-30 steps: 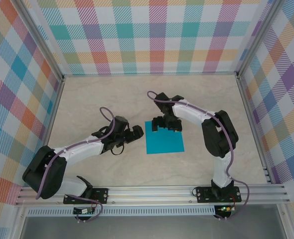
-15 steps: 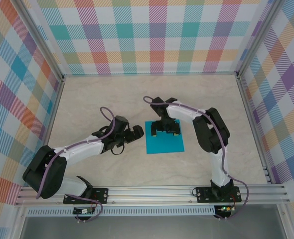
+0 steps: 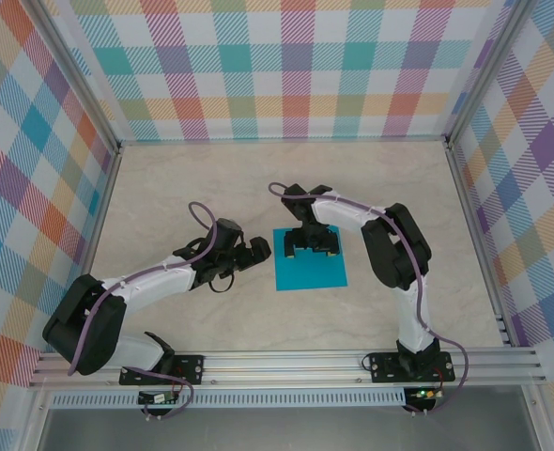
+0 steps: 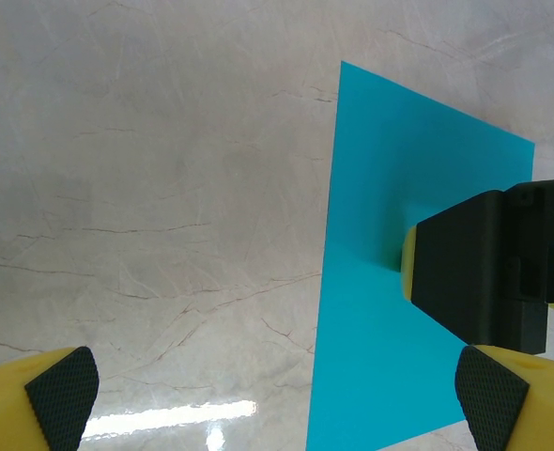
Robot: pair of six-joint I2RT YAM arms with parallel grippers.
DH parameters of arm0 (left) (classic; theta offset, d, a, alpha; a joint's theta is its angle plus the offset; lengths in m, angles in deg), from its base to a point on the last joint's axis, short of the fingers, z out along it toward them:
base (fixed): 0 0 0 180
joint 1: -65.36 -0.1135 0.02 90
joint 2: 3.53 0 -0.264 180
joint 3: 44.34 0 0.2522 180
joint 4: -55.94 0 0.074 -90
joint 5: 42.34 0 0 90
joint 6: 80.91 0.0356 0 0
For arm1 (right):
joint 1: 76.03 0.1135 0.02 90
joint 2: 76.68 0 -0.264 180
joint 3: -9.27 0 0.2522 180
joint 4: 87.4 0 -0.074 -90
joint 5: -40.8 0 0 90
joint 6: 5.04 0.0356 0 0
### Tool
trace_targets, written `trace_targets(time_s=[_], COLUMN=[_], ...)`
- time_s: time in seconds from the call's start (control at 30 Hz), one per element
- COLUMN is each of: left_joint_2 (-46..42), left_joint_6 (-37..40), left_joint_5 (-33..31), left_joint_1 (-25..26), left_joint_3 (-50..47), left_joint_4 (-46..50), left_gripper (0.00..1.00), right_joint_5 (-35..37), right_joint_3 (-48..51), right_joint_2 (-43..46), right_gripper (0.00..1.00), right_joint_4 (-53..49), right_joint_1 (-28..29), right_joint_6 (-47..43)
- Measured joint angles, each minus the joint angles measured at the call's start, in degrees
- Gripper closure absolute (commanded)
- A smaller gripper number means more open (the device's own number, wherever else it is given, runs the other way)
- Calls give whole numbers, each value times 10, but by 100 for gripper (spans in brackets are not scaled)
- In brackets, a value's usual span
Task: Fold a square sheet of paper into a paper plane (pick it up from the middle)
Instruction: First fold in half a square sheet of paper at the center of the table.
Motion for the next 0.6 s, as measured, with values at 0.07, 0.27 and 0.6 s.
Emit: trace_targets(time_s=[0.07, 0.27, 0.6], left_joint_2=[0, 0, 0], left_joint_6=[0, 0, 0], left_joint_5=[0, 0, 0], left_joint_1=[0, 0, 0], left_joint_3=[0, 0, 0], left_joint_4=[3, 10, 10], left_gripper=[0, 0, 0], right_joint_5=[-2, -4, -3], right_joint_3=[-5, -11, -7], right_joint_2=[-3, -8, -8], right_gripper=[0, 0, 4], right_joint_4=[-4, -11, -8], right_joint_1=[1, 1, 1], right_joint_6=[0, -1, 1])
